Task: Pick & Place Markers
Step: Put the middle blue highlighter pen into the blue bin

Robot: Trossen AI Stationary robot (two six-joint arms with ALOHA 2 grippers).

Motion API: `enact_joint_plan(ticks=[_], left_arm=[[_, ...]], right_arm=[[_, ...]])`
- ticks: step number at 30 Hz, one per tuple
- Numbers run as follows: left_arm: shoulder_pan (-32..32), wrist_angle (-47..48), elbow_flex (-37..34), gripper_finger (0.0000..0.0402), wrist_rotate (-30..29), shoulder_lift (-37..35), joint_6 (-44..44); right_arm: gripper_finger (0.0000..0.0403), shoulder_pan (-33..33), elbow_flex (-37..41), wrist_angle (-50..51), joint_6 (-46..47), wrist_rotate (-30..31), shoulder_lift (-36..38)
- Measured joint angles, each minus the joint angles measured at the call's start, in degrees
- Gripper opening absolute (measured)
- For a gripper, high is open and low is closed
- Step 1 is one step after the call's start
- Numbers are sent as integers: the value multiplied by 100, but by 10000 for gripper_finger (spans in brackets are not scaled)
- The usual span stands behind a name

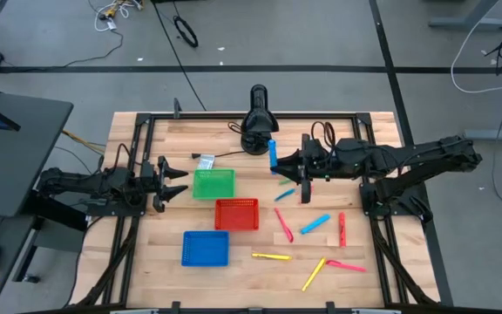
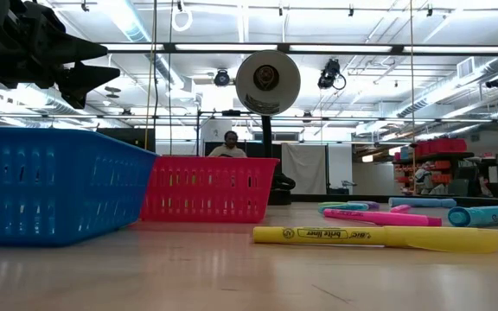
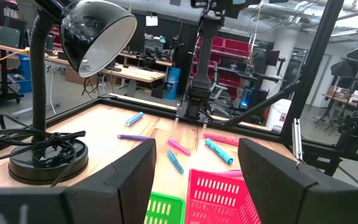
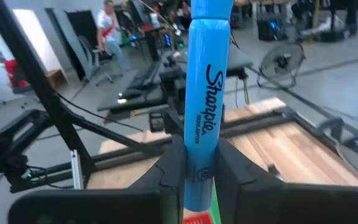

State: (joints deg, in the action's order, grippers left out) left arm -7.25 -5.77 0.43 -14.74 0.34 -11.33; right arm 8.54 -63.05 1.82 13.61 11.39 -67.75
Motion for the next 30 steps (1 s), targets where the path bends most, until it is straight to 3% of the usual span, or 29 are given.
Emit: enact_joint_plan(ticks=[17, 22, 30], left_arm=[[0, -36, 97, 234, -146, 16, 148], [0, -23, 970, 234, -105, 391, 565], [0, 446, 2701, 234, -305, 1854, 842]], right_arm=[[47, -7, 0, -156, 40, -339, 0], [48, -10, 0, -306, -61, -331, 0], [48, -148, 0, -537, -49, -321, -16]])
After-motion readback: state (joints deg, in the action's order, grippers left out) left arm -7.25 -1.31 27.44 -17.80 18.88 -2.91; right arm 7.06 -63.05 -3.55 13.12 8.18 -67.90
